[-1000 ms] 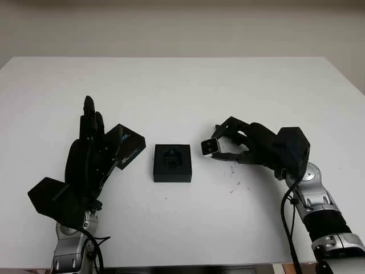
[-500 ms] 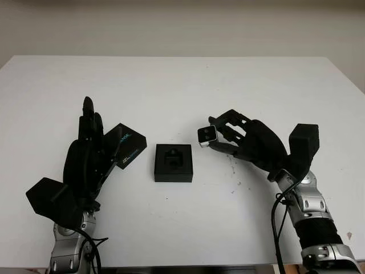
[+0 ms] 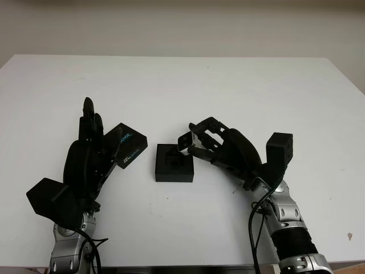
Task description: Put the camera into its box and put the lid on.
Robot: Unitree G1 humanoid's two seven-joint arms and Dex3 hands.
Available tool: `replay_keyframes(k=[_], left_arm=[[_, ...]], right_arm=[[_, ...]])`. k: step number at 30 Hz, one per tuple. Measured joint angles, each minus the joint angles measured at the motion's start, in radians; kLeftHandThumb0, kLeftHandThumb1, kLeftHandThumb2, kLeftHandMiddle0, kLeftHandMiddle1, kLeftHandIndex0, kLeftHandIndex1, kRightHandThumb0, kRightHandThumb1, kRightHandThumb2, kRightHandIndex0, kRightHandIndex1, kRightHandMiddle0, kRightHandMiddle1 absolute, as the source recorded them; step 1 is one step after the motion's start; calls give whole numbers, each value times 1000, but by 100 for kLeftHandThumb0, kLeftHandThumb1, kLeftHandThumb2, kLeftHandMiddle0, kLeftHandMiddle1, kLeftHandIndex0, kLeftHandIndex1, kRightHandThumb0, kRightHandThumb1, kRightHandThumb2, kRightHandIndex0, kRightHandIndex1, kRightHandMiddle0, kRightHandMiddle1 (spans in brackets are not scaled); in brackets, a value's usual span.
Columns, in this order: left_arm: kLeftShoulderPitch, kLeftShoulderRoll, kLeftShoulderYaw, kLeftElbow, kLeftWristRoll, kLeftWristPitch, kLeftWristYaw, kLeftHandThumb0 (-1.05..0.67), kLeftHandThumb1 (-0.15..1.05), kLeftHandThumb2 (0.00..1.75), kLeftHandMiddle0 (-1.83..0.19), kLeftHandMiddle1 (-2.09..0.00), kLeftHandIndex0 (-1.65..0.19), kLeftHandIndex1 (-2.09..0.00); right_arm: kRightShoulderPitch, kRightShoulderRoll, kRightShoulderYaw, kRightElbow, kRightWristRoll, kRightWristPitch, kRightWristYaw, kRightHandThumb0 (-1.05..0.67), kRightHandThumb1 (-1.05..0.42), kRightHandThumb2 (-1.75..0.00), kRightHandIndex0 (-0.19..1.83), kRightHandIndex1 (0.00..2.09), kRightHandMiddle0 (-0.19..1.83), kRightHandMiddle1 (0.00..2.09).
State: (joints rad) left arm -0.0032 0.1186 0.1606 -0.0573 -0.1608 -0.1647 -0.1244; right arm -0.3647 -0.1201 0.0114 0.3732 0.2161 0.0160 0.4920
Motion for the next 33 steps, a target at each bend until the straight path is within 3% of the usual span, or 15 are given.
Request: replay_keyframes(k=[33], left_arm=[[0,-1,-1,0,6,-10,0,-51,105,36,14,-5,19,-4]], right_arm=[[8,89,39,48,-63,-33,-61,-42,-97,-5,9,4,27,176]])
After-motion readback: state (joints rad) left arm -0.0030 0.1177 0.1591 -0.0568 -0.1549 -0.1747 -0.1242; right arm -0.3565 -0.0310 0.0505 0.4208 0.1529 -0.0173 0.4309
